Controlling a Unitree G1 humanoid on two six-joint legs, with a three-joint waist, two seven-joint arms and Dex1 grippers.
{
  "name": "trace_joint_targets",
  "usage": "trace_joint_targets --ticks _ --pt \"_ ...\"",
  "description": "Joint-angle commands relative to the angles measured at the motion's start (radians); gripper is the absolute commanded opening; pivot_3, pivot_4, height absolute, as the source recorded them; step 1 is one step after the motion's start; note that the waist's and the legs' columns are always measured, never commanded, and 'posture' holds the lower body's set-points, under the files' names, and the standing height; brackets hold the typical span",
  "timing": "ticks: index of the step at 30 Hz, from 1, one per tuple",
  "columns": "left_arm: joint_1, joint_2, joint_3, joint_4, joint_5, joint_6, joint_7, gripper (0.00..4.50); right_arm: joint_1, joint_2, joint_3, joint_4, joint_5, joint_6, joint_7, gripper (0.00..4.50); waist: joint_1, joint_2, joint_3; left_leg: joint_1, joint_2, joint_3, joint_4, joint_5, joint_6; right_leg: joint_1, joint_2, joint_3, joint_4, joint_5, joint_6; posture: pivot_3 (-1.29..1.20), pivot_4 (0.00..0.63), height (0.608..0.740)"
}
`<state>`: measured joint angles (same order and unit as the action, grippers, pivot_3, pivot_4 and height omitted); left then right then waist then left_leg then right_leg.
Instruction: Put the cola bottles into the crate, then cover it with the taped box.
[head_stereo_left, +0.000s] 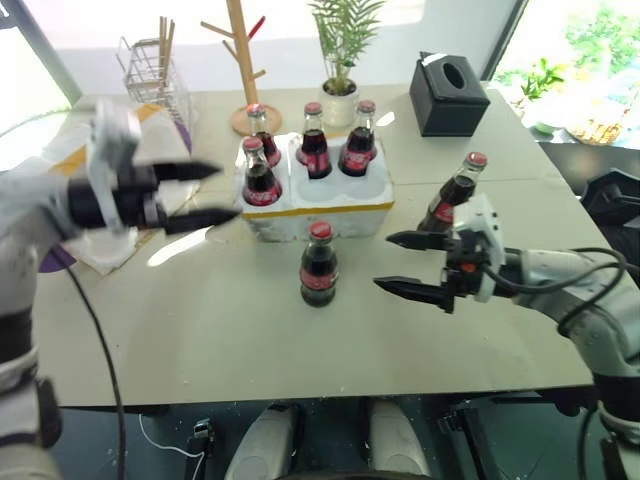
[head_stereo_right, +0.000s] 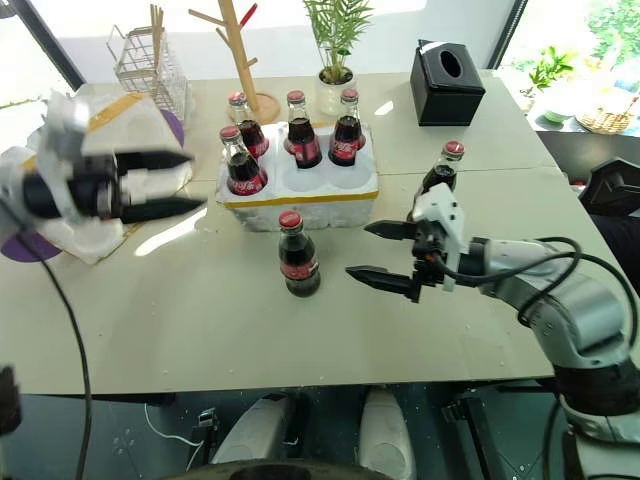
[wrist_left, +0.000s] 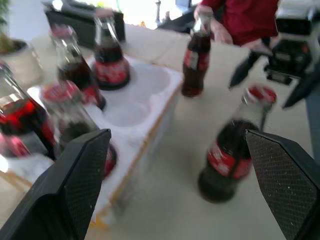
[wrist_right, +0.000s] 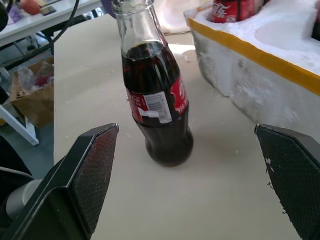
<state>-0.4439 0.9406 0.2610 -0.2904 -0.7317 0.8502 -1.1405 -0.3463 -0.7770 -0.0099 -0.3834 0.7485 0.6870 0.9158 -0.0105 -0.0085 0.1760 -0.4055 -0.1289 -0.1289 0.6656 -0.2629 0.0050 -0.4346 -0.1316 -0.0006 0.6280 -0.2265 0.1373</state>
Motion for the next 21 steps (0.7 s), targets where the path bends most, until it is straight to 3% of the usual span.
trace_joint_targets --ticks 1,9,20,21 --pt "0.078 0.016 0.025 -0.120 -0.015 -0.022 0.016 4.47 -0.065 0.068 0.071 0.033 -0.041 -0.030 0.018 4.50 0.002 0.000 0.000 0.000 0.000 -0.001 0.000 0.000 0.000 0.000 0.000 0.000 0.000 0.000 0.000 0.00 0.150 0.740" --pt "0.133 -0.008 0.004 -0.189 -0.036 -0.035 0.074 4.47 -0.165 0.230 0.234 0.188 -0.197 -0.091 0.020 4.50 0.000 0.000 0.000 0.000 0.000 -0.001 0.000 0.001 -0.002 -0.001 0.000 0.000 0.000 0.000 0.000 0.00 0.150 0.740" --pt "0.141 0.002 -0.021 -0.180 -0.040 -0.059 0.067 4.47 -0.202 0.373 0.296 0.289 -0.284 -0.102 0.013 4.50 -0.001 0.000 0.000 0.000 0.000 -0.001 -0.001 0.002 -0.003 -0.002 0.002 0.001 0.001 0.000 -0.001 0.00 0.150 0.740" --pt "0.138 0.001 -0.025 -0.180 -0.041 -0.061 0.070 4.49 -0.202 0.378 0.285 0.284 -0.279 -0.099 0.014 4.25 -0.001 0.000 0.000 0.000 0.000 -0.001 -0.001 0.002 -0.003 -0.002 0.002 0.001 0.001 0.000 -0.001 0.00 0.150 0.740"
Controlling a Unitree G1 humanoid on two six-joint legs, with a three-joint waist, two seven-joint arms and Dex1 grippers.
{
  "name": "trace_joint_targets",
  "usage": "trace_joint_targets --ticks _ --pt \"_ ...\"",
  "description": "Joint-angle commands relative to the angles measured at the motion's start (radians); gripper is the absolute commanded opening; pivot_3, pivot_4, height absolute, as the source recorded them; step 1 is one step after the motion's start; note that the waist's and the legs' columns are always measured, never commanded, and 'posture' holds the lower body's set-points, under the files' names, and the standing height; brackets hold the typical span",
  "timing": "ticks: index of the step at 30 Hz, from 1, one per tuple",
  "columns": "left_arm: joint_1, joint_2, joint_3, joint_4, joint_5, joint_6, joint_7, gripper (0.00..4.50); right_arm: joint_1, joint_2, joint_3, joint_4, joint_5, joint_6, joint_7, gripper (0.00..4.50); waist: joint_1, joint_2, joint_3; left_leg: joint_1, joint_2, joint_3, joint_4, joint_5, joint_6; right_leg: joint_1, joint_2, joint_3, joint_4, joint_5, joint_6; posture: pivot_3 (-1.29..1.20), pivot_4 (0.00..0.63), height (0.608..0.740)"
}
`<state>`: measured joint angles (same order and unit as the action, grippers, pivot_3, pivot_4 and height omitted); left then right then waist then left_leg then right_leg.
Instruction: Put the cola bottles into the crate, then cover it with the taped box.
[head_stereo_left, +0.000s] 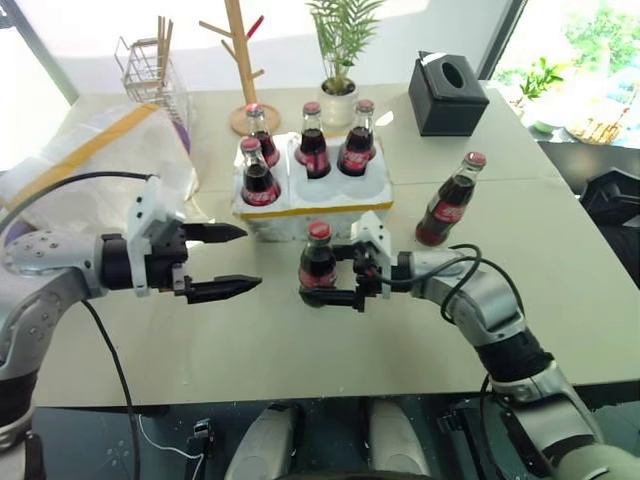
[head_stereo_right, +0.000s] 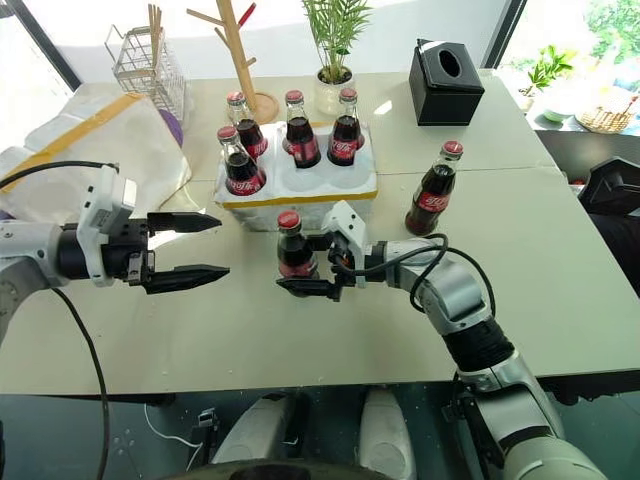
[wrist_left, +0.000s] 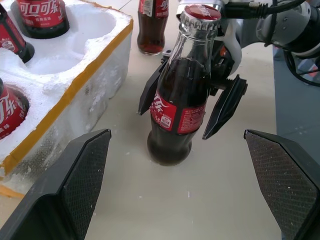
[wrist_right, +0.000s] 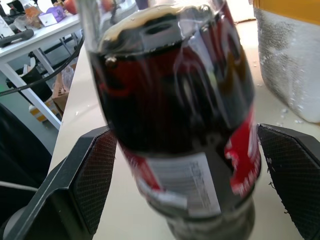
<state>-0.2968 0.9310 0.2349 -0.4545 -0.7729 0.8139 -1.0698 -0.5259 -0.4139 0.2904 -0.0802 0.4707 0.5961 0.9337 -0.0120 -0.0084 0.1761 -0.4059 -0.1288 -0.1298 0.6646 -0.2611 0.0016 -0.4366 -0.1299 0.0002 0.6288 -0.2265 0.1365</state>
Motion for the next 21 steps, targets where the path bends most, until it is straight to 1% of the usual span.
trace_joint_targets --ticks 1,2,3,4,6,9,11,13,16,19,21 --pt "-0.010 0.009 -0.001 -0.017 -0.001 -0.025 0.003 4.50 -0.020 0.015 -0.027 -0.028 0.006 -0.005 -0.001 3.97 0.001 0.000 0.000 0.000 0.000 0.000 0.000 0.000 0.000 0.000 0.000 0.000 0.000 0.000 0.000 0.00 0.150 0.740" --pt "-0.011 0.008 -0.004 -0.017 -0.002 -0.028 0.006 4.50 -0.020 0.010 -0.044 -0.047 0.020 0.005 0.003 3.63 0.001 0.000 0.000 0.000 0.000 0.000 0.000 0.000 0.000 0.000 0.000 0.000 0.000 0.000 0.000 0.00 0.150 0.740" --pt "-0.012 0.008 -0.007 -0.016 -0.002 -0.030 0.008 4.50 -0.021 0.004 -0.062 -0.066 0.037 0.016 0.008 3.16 0.001 0.000 0.000 0.000 0.000 0.000 0.000 0.000 0.000 0.000 0.000 0.000 0.000 0.000 0.000 0.00 0.150 0.740" --pt "-0.010 0.007 -0.007 -0.016 -0.002 -0.034 0.011 4.50 -0.025 -0.006 -0.091 -0.092 0.068 0.040 0.011 2.86 0.001 0.000 0.000 0.000 0.000 0.000 0.000 0.000 0.000 0.000 0.000 0.000 0.000 0.000 0.000 0.00 0.150 0.740" --pt "-0.007 0.005 -0.003 -0.013 -0.004 -0.036 0.018 4.50 -0.041 -0.025 -0.145 -0.136 0.128 0.093 0.015 2.86 0.001 0.001 0.001 -0.001 0.000 0.000 0.000 0.000 0.000 -0.001 0.000 0.000 0.000 0.000 0.000 0.00 0.150 0.740" --pt "-0.026 -0.010 0.021 0.001 -0.031 -0.023 0.045 4.50 -0.118 -0.074 -0.245 -0.182 0.250 0.194 0.028 2.86 0.001 0.003 0.002 -0.002 0.000 0.000 0.000 0.000 0.000 -0.002 0.000 0.001 0.000 0.000 0.000 0.00 0.150 0.740" --pt "-0.051 -0.028 0.037 0.007 -0.066 -0.006 0.073 4.50 -0.218 -0.078 -0.295 -0.147 0.295 0.223 0.020 2.86 -0.001 0.003 0.002 -0.002 0.000 0.000 0.000 0.000 0.000 -0.003 0.000 0.001 0.000 0.000 -0.001 0.00 0.150 0.740" --pt "-0.066 -0.040 0.043 0.008 -0.090 0.003 0.093 4.50 -0.301 -0.068 -0.318 -0.098 0.298 0.228 0.002 2.86 -0.005 0.003 0.002 -0.002 0.001 0.000 0.000 0.000 0.001 -0.004 0.001 0.001 0.001 0.001 -0.001 0.00 0.150 0.740" --pt "-0.067 -0.048 0.036 -0.002 -0.100 0.003 0.112 4.50 -0.443 -0.027 -0.295 0.063 0.192 0.153 -0.053 2.86 -0.008 0.003 0.002 -0.002 0.002 0.001 -0.001 0.000 0.000 -0.004 0.002 0.001 0.001 0.000 -0.002 0.00 0.150 0.740" --pt "-0.062 -0.055 0.022 -0.014 -0.096 -0.009 0.126 4.50 -0.527 0.006 -0.244 0.237 0.076 0.049 -0.069 2.86 -0.006 0.003 0.002 -0.002 0.003 0.001 -0.002 0.001 -0.002 -0.004 0.002 0.001 0.001 0.000 -0.003 0.00 0.150 0.740" --pt "-0.056 -0.056 0.010 -0.022 -0.080 -0.023 0.129 4.50 -0.563 0.040 -0.224 0.344 0.029 -0.003 -0.066 2.86 -0.003 0.003 0.002 -0.002 0.002 0.001 -0.002 0.001 -0.002 -0.004 0.002 0.001 0.001 0.001 -0.004 0.00 0.150 0.740"
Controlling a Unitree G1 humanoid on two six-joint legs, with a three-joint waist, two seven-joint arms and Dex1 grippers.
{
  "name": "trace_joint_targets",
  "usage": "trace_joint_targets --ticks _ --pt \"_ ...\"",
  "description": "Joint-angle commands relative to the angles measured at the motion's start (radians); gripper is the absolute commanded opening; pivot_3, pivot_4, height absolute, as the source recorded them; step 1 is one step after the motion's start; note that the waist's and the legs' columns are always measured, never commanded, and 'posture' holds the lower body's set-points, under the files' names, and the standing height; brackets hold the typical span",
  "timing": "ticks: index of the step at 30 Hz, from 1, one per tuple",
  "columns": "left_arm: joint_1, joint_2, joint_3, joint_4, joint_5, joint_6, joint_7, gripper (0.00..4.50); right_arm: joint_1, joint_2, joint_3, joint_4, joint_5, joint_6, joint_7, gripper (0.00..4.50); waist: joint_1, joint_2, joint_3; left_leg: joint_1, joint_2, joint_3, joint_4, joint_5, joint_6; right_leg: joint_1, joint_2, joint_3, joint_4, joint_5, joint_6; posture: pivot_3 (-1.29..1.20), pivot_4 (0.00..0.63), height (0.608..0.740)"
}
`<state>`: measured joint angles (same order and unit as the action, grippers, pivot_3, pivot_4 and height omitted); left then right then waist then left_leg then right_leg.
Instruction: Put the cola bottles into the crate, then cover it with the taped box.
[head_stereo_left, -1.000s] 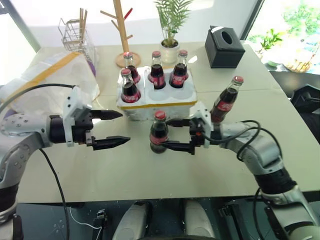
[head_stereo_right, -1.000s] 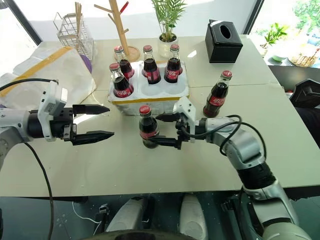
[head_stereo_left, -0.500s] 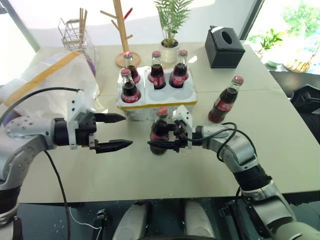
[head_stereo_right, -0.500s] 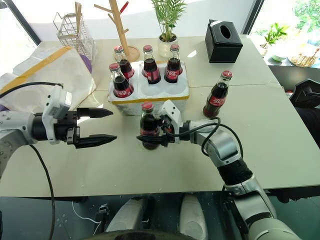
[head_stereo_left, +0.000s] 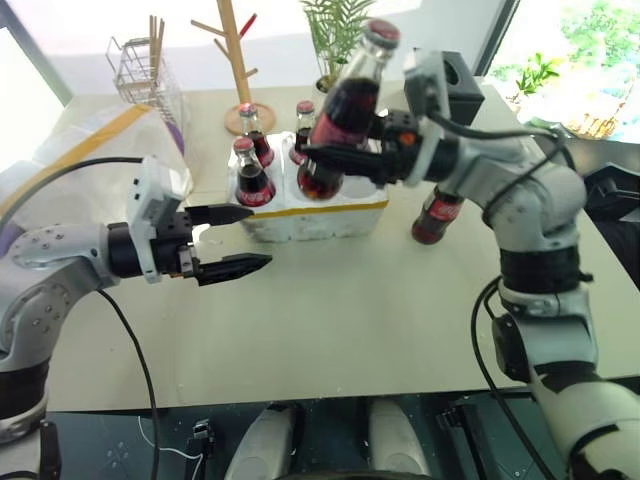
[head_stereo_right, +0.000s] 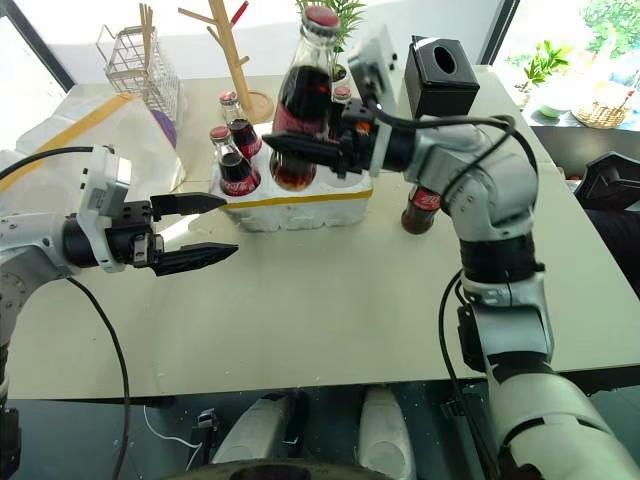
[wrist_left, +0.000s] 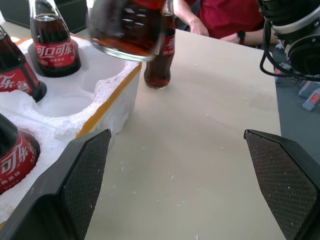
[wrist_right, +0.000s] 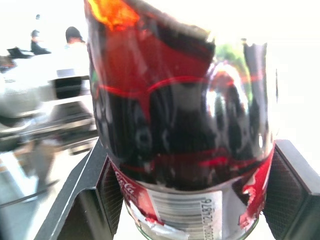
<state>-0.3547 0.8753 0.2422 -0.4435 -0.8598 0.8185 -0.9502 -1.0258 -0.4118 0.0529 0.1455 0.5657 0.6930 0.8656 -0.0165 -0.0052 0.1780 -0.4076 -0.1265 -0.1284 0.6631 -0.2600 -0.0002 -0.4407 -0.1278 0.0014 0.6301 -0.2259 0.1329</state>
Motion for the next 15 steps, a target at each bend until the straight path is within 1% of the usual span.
trace_joint_targets --ticks 1,6,11,15 --pt "0.005 -0.001 -0.001 -0.036 0.011 -0.032 0.011 4.50 -0.073 0.058 0.024 0.164 -0.087 -0.128 0.006 2.86 0.002 0.000 0.000 0.000 0.000 0.000 0.000 0.000 0.000 0.000 0.000 0.000 0.000 0.000 0.000 0.00 0.150 0.740" --pt "0.011 -0.003 -0.006 -0.044 0.018 -0.043 0.024 4.50 -0.113 0.139 0.080 0.408 -0.233 -0.299 -0.011 2.86 -0.006 0.000 0.000 -0.001 0.000 0.001 0.000 0.000 0.000 -0.002 0.000 0.001 0.001 0.000 -0.001 0.00 0.150 0.740" --pt "0.016 -0.005 -0.005 -0.052 0.017 -0.044 0.033 4.50 -0.126 0.197 0.085 0.579 -0.300 -0.380 -0.002 2.86 -0.007 0.000 0.000 -0.001 0.001 0.000 0.000 0.001 -0.001 -0.002 0.002 0.002 0.001 0.001 -0.001 0.00 0.150 0.740" --pt "0.014 -0.008 -0.011 -0.050 0.022 -0.048 0.039 4.50 -0.138 0.232 0.080 0.679 -0.348 -0.406 -0.034 2.86 -0.015 0.000 0.000 0.000 0.001 0.001 -0.001 0.000 -0.001 -0.002 0.002 0.003 0.001 0.001 -0.002 0.00 0.150 0.740"
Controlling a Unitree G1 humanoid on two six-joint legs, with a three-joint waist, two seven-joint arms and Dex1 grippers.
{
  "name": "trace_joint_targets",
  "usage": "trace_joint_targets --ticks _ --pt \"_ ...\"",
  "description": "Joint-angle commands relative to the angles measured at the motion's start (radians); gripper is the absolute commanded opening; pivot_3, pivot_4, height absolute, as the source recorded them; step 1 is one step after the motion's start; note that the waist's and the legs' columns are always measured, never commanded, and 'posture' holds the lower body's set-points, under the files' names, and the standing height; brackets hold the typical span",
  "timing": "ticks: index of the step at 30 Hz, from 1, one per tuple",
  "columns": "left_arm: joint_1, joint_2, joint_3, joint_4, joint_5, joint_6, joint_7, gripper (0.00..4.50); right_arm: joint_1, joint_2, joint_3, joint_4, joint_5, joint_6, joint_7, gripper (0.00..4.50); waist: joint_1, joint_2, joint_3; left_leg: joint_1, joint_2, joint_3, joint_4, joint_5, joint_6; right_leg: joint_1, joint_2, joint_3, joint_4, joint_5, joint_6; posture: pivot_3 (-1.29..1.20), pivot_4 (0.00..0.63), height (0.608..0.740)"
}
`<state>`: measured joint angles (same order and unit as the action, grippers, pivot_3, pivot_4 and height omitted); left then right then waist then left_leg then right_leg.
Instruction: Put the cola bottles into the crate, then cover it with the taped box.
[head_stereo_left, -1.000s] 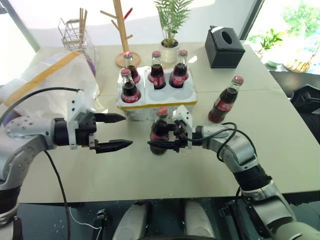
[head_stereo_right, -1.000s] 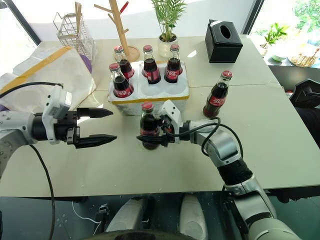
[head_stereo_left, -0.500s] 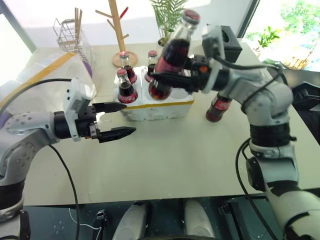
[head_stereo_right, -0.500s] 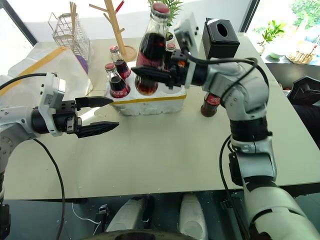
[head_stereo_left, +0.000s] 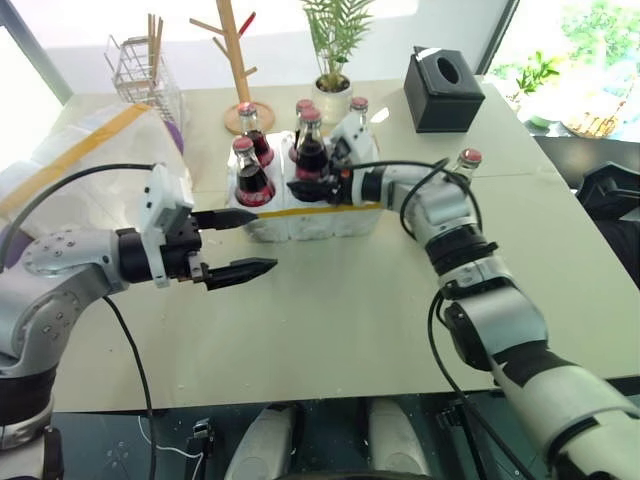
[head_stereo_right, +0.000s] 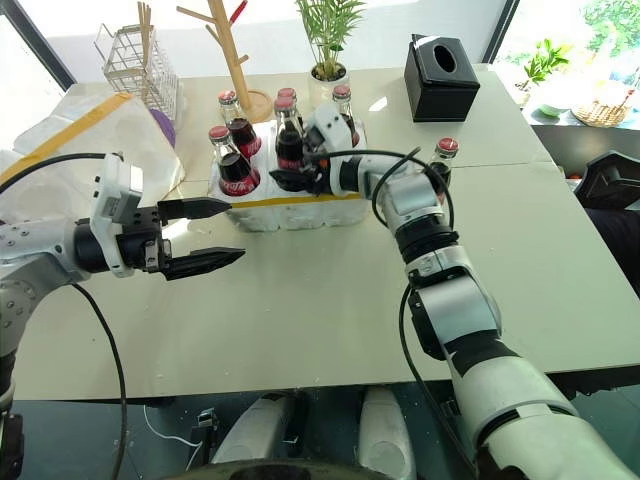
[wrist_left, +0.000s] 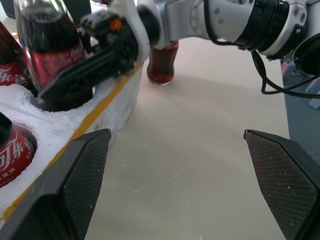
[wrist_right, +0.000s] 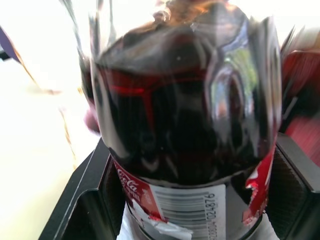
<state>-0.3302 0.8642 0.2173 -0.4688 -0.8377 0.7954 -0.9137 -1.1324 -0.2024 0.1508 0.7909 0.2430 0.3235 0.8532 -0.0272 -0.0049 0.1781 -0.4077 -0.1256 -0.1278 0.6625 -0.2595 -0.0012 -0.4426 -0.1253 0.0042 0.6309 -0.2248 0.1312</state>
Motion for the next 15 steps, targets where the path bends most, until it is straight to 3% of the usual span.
trace_joint_targets --ticks 1,3,5,9,15 --pt "-0.013 0.002 0.011 -0.023 0.001 -0.026 0.003 4.50 -0.029 0.027 -0.015 0.046 -0.037 -0.040 -0.027 2.86 -0.010 0.000 0.000 0.000 0.000 0.000 0.000 0.000 0.000 0.000 0.001 0.000 0.000 0.000 0.000 0.00 0.150 0.740" --pt "-0.018 -0.003 0.001 -0.020 0.004 -0.028 0.005 4.50 -0.021 0.033 -0.020 0.046 -0.042 -0.020 -0.022 3.87 -0.016 0.000 0.000 0.000 0.001 0.000 0.000 0.000 -0.001 0.000 0.001 0.000 0.000 0.000 0.000 0.00 0.150 0.740" --pt "-0.025 -0.010 -0.008 -0.016 0.006 -0.030 0.007 4.50 0.002 0.031 -0.027 -0.007 -0.035 -0.002 -0.009 4.48 -0.017 0.000 0.000 0.000 0.001 0.000 0.000 0.000 -0.001 0.000 0.001 0.001 0.000 0.000 -0.001 0.00 0.150 0.740" --pt "-0.047 -0.043 -0.035 -0.009 0.003 -0.028 0.017 4.50 0.091 -0.013 -0.052 -0.248 0.001 0.076 -0.002 4.48 -0.014 0.000 0.000 0.000 0.001 -0.002 0.000 0.000 -0.001 0.000 0.002 0.001 0.001 0.001 -0.001 0.00 0.150 0.740" --pt "-0.084 -0.107 -0.103 0.010 0.029 -0.049 0.023 4.50 0.297 -0.172 -0.162 -0.798 0.125 0.367 -0.052 4.48 0.007 0.000 0.000 0.000 0.000 -0.002 0.000 0.000 -0.001 0.000 0.002 0.002 0.000 0.001 -0.001 0.00 0.150 0.740"
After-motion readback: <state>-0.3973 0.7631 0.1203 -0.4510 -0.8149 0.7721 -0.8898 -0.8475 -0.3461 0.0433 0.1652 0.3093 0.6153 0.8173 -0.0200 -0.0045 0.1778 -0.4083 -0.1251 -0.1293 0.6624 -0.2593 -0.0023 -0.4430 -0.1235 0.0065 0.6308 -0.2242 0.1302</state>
